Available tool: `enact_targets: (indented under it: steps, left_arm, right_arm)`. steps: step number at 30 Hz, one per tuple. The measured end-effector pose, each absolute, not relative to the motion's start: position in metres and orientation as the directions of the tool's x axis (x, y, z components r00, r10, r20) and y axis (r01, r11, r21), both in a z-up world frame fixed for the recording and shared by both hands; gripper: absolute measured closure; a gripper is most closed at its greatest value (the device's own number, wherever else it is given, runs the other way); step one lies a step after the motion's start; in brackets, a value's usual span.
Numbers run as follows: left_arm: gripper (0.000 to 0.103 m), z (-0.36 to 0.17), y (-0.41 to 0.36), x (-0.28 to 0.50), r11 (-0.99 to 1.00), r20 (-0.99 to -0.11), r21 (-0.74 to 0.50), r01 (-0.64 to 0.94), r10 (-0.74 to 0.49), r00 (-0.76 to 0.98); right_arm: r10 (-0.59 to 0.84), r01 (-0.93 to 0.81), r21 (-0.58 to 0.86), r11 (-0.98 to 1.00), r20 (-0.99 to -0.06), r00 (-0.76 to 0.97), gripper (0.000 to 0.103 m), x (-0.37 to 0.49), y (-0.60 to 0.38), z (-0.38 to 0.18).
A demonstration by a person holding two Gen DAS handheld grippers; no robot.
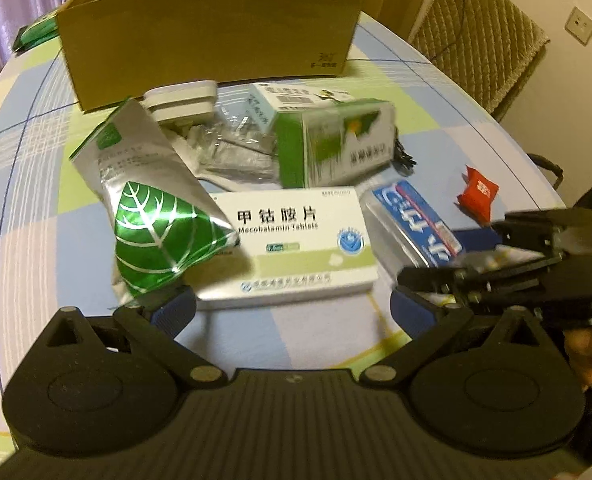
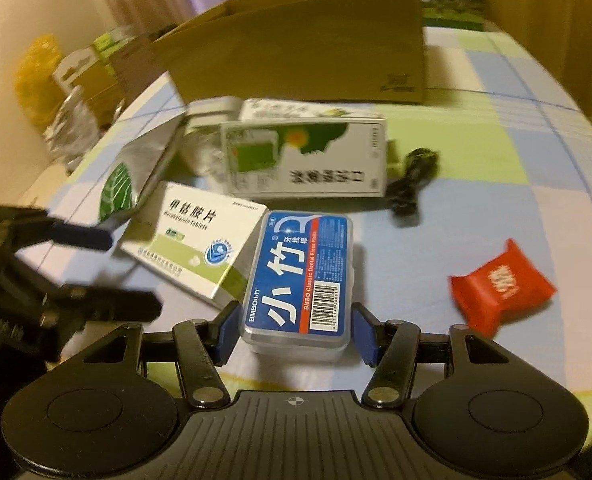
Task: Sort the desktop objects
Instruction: 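Close the right gripper on the floss box and lift it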
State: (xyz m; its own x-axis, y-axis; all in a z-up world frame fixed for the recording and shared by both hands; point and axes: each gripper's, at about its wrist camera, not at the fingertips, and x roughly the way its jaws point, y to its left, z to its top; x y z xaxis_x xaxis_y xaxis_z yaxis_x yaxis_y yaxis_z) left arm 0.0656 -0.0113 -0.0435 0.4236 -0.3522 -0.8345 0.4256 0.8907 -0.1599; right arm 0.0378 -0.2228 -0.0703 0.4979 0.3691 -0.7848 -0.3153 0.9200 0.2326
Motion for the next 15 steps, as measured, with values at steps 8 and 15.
enact_targets:
  steps: [8, 15]
  left_arm:
    - [0.001, -0.046, 0.009, 0.073, 0.92, -0.835, -0.174, 0.351, -0.327, 0.442]
    - [0.001, -0.058, 0.027, 0.09, 0.941, -0.865, -0.155, 0.299, -0.276, 0.419]
  right_arm:
    - [0.408, -0.37, 0.244, 0.897, -0.782, 0.471, 0.048, 0.035, -0.215, -0.072]
    - [0.391, -0.337, 0.244, 0.909, -0.779, 0.49, 0.048, 0.035, -0.217, -0.071]
